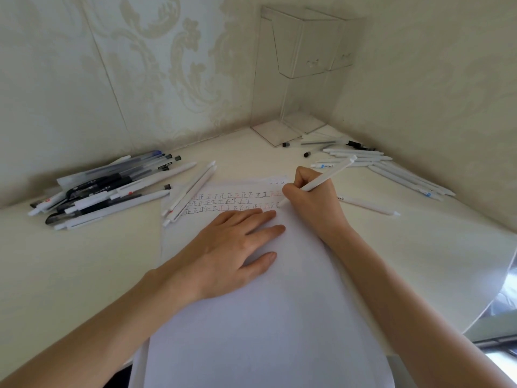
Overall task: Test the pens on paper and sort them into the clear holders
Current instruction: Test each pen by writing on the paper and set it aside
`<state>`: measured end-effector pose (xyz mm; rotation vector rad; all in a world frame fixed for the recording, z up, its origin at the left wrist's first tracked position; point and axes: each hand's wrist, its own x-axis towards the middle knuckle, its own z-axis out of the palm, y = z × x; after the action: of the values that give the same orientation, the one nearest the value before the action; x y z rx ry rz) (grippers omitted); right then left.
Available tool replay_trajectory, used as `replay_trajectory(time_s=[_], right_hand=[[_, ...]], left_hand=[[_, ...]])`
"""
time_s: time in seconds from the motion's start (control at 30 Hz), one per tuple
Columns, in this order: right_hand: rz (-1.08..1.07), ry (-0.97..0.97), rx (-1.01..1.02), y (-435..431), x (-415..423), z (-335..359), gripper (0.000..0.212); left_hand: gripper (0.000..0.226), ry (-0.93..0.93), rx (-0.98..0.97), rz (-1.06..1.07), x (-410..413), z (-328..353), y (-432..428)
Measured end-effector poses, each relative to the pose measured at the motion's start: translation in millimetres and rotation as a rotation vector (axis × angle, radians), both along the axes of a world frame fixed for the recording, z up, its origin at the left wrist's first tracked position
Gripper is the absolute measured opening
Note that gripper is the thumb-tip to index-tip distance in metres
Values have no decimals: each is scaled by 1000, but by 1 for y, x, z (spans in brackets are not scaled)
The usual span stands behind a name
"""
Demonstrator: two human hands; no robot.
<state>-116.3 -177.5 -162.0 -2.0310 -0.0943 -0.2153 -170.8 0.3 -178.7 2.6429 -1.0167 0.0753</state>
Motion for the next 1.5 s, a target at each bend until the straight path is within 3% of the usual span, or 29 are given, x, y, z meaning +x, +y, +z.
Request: replay_trajectory(time_s=[0.3,0.43,0.53,0.6,0.67,0.8,0.93,1.1,1.23,1.33,1.5], right_hand=[[-44,9,17,-1,-1,0,35],[-16,-2,53,-2,-5,3,35],[63,-18,41,-8,-2,2,9],[128,-16,21,-8,0,1,34],[192,-8,78,-7,-1,5,46],[297,34,277,-3,-7,11,32],[312,33,264,2,-10,9,29],[374,28,194,3,-9,7,36],[294,-46,-34,-4,-9,6,47],[152,-139,-302,-17,-2,2,37],[-1,-153,-429,-35,2,7,30]], left_hand=[[52,-44,-67,-8,1,-2,2],[47,-87,-209,71,6,-3,5],[54,107,-480,156,7,3,10],[59,213,-582,108,8,6,12],[64,247,-582,37,10,8,14],[59,246,-610,-30,13,5,14],[48,232,-661,-39,14,3,16],[45,80,-578,-12,15,1,17],[35,-129,-530,219,23,5,25],[29,-288,-519,521,33,14,44],[23,-412,-147,927,43,9,78]])
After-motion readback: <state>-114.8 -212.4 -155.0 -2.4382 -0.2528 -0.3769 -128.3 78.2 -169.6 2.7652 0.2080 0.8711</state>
